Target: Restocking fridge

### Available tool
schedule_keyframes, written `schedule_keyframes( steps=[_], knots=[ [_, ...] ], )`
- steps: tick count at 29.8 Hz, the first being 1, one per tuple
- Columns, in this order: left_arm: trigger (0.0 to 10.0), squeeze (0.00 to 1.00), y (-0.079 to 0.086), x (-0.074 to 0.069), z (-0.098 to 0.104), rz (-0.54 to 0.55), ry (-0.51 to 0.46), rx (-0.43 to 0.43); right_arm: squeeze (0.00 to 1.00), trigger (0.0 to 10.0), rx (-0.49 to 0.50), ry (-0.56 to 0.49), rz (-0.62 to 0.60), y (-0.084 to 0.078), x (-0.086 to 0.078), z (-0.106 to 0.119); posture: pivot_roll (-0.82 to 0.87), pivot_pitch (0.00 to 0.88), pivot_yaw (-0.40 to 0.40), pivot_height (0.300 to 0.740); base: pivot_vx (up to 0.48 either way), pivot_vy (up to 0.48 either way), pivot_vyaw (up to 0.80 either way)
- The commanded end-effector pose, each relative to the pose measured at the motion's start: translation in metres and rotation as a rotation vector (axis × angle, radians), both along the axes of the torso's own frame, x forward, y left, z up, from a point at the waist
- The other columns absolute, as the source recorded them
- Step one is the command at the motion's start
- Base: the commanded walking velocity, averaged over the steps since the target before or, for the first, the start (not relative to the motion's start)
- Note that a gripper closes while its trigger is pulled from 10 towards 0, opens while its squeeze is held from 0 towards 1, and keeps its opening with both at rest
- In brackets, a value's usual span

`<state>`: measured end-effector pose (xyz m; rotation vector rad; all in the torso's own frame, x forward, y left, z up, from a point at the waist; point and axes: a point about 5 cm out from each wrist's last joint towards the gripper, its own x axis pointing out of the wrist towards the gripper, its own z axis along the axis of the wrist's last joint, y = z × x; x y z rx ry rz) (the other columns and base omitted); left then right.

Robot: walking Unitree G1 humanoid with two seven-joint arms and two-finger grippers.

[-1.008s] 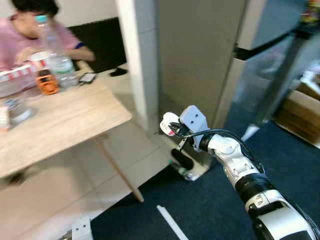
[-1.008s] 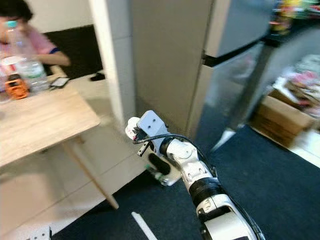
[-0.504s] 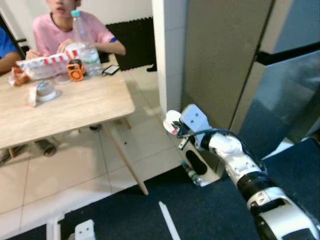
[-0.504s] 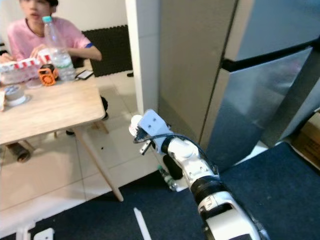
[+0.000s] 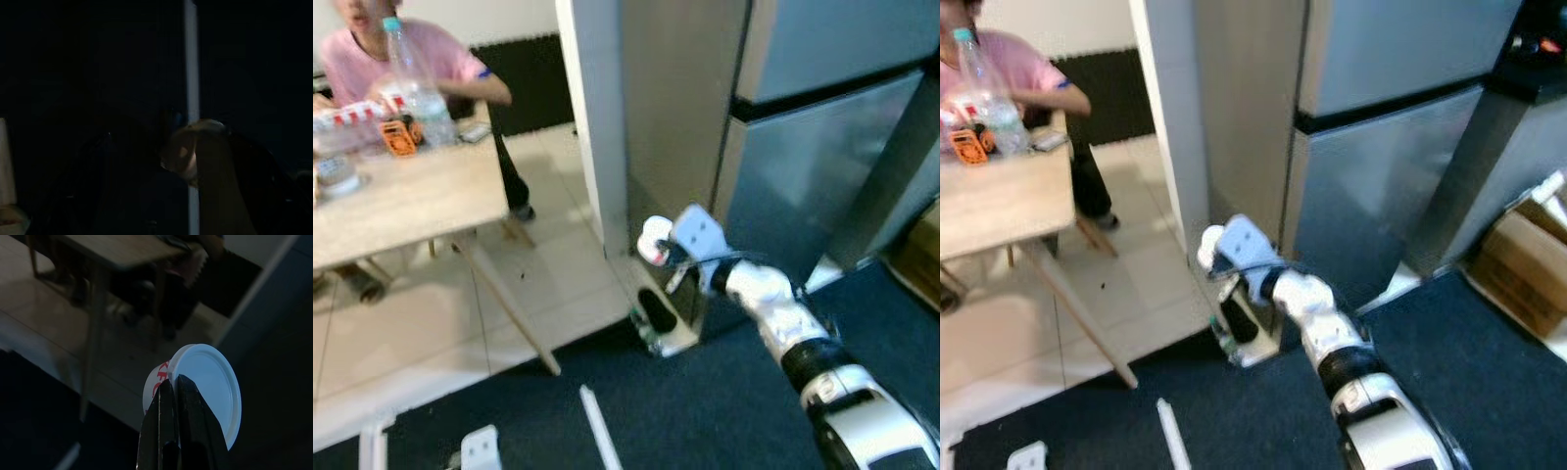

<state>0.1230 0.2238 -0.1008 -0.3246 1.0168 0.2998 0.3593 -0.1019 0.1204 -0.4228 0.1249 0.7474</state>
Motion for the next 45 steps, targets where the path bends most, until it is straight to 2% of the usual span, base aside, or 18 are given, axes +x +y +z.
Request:
schedule_keyframes(
  steps=[1,7,18,45],
  knots=[
    [10.0,0.00,0.0012,0.0016,0.0008,-0.012,-0.003,0.009,0.00,10.0,-0.007,-0.004,0.014,0.0065,0.0001,-0.0001,-0.03,0.000,0.013,0.740,0.000,-0.398,0.00],
    [10.0,0.00,0.0005,0.0034,0.0012,-0.015,-0.006,0.009,0.00,10.0,-0.018,-0.003,0.014,0.0059,0.0000,-0.0015,-0.03,0.000,0.012,0.740,0.000,-0.375,0.00],
    [10.0,0.00,0.0009,0.0048,0.0017,0.004,-0.011,0.012,0.00,10.0,-0.014,-0.002,0.018,0.0055,-0.0003,-0.0016,-0.04,0.000,0.016,0.740,0.000,0.000,0.00],
    [10.0,0.00,-0.0038,0.0079,0.0020,-0.045,-0.022,0.009,0.00,10.0,-0.044,-0.013,0.028,0.0071,-0.0012,-0.0042,-0.03,0.000,0.015,0.740,0.279,0.000,0.00]
  ],
)
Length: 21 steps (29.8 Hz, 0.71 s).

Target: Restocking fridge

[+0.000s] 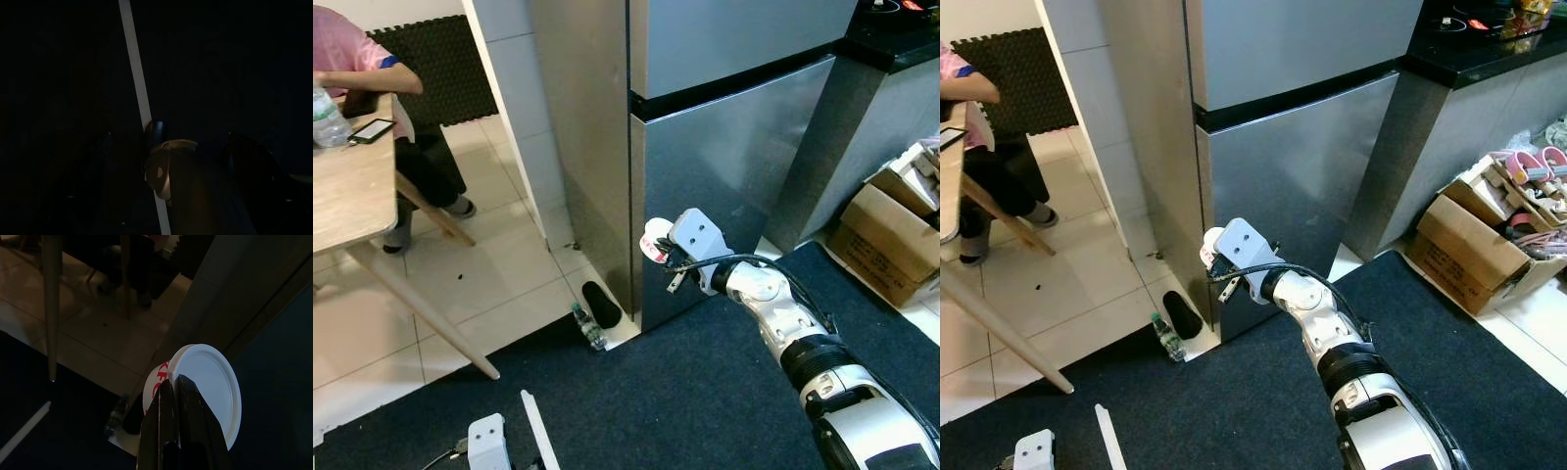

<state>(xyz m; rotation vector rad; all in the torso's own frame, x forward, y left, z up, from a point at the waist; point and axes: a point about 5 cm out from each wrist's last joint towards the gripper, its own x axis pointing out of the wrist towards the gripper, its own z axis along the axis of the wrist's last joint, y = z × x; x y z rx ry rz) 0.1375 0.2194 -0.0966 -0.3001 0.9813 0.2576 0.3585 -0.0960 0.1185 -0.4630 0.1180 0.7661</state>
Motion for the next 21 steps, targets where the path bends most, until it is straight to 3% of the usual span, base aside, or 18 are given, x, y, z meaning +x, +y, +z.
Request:
schedule_keyframes(
  steps=[1,21],
  knots=[
    [10.0,0.00,0.0005,-0.0066,-0.0022,-0.003,0.019,0.002,0.00,10.0,-0.015,0.001,0.003,0.0008,-0.0003,-0.0025,-0.03,0.000,0.015,0.740,0.289,0.000,0.00],
    [10.0,0.00,0.0010,-0.0054,-0.0016,-0.013,0.016,0.004,0.00,10.0,-0.026,0.000,0.009,0.0006,-0.0009,-0.0040,-0.03,0.000,0.016,0.740,0.303,0.000,0.00]
  ],
)
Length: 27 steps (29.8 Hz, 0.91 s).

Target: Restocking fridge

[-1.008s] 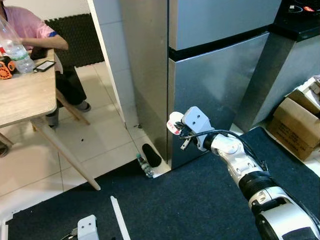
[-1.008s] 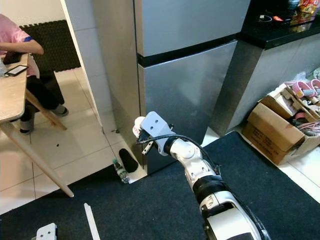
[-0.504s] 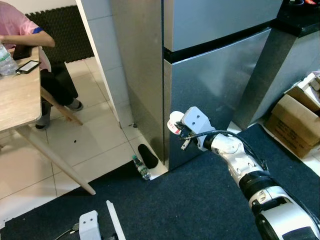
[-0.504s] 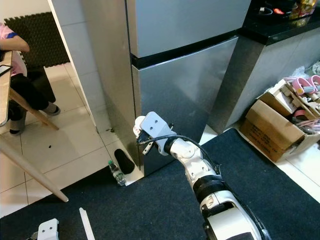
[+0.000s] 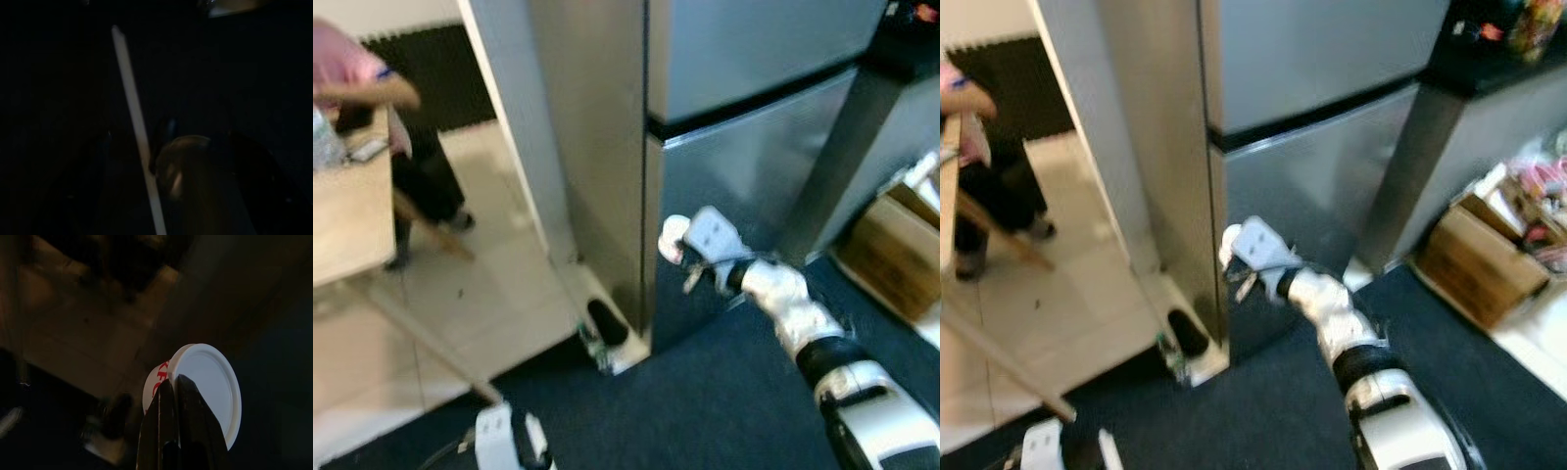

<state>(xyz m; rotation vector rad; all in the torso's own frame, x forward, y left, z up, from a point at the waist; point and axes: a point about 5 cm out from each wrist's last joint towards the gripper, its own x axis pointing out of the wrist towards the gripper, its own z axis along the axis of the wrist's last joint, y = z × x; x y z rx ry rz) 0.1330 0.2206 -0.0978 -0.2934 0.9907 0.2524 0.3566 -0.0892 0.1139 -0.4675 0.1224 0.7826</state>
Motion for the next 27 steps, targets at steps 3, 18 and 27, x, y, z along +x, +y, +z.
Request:
schedule_keyframes(
  steps=[3,18,27],
  knots=[
    [10.0,0.00,0.000,-0.001,-0.001,-0.005,0.008,0.001,0.00,10.0,-0.021,-0.006,-0.006,-0.006,0.001,0.001,-0.03,0.000,0.015,0.740,0.311,0.000,0.00],
    [10.0,0.00,-0.004,0.002,0.000,-0.013,-0.009,-0.033,0.00,10.0,-0.023,0.000,0.008,-0.006,0.001,0.000,-0.03,0.000,0.017,0.740,0.041,-0.198,0.00],
    [10.0,0.00,-0.006,0.003,0.000,-0.014,-0.011,-0.038,0.00,10.0,-0.033,0.066,0.147,-0.003,-0.010,-0.006,-0.03,0.000,0.017,0.740,0.000,-0.461,0.00]
  ],
)
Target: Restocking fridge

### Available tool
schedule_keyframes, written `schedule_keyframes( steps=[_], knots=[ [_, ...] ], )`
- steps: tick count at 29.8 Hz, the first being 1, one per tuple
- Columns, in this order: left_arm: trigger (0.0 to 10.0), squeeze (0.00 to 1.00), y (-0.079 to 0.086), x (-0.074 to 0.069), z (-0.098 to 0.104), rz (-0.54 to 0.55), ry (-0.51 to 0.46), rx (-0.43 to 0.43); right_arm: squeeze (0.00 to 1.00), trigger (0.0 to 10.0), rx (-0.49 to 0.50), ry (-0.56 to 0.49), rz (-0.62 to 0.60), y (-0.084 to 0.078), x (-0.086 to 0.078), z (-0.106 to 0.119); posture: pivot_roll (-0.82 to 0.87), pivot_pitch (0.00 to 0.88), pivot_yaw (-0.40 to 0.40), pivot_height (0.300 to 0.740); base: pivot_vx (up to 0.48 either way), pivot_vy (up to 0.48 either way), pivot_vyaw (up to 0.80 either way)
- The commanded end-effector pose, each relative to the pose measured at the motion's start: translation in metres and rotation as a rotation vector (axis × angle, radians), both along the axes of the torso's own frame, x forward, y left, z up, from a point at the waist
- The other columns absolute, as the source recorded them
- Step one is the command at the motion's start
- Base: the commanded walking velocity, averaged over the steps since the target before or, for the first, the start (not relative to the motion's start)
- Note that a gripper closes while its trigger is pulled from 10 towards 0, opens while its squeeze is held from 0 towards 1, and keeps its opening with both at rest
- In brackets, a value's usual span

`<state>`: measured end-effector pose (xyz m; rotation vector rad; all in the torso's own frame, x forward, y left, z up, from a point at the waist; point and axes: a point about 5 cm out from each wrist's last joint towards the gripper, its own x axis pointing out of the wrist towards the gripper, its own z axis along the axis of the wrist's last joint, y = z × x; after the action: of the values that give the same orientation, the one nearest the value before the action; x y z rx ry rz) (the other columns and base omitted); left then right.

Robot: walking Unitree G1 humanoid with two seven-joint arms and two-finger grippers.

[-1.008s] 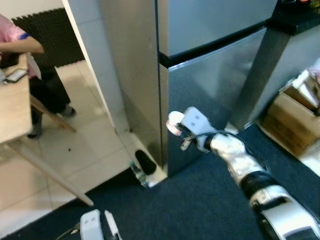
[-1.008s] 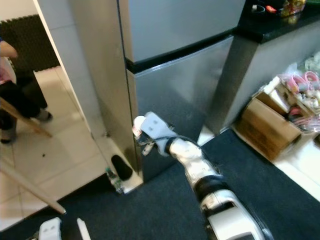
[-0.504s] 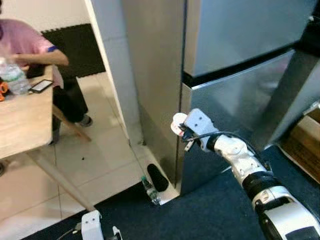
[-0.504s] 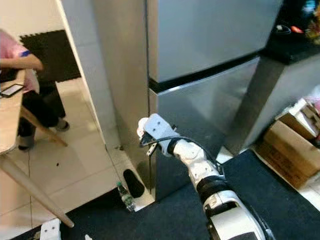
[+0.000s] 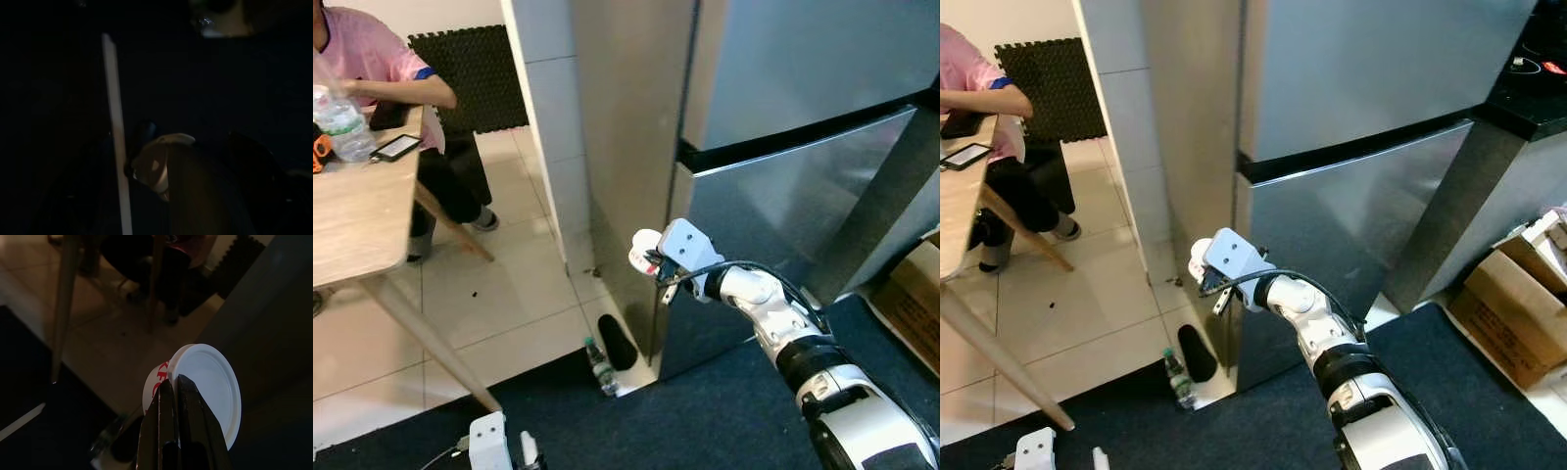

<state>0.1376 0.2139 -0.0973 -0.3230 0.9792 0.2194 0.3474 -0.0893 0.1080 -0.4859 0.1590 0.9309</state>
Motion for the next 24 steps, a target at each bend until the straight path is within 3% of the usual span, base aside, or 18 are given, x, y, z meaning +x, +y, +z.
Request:
schedule_keyframes(
  steps=[1,6,18,22,24],
  knots=[
    [10.0,0.00,0.000,-0.002,-0.001,0.000,0.007,0.000,0.00,10.0,-0.021,0.016,0.035,-0.004,-0.003,-0.002,-0.03,0.000,0.017,0.740,0.000,-0.454,0.00],
    [10.0,0.00,0.001,-0.002,-0.001,0.009,0.005,0.003,0.00,10.0,-0.084,0.029,0.070,-0.011,-0.006,-0.007,-0.03,0.000,0.017,0.740,0.000,-0.171,0.00],
    [10.0,0.00,0.003,0.001,0.001,0.019,-0.013,0.010,0.00,10.0,-0.101,0.053,0.109,-0.015,-0.010,-0.007,-0.03,0.000,0.019,0.740,0.000,0.000,0.00],
    [10.0,0.00,0.014,0.015,0.009,0.099,-0.083,0.023,0.00,10.0,-0.122,0.044,0.082,-0.020,-0.008,-0.007,-0.03,0.000,0.020,0.740,0.000,0.000,0.00],
    [10.0,0.00,0.014,0.015,0.009,0.099,-0.083,0.023,0.00,10.0,-0.122,0.044,0.082,-0.020,-0.008,-0.007,-0.03,0.000,0.020,0.740,0.000,0.000,0.00]
  ],
)
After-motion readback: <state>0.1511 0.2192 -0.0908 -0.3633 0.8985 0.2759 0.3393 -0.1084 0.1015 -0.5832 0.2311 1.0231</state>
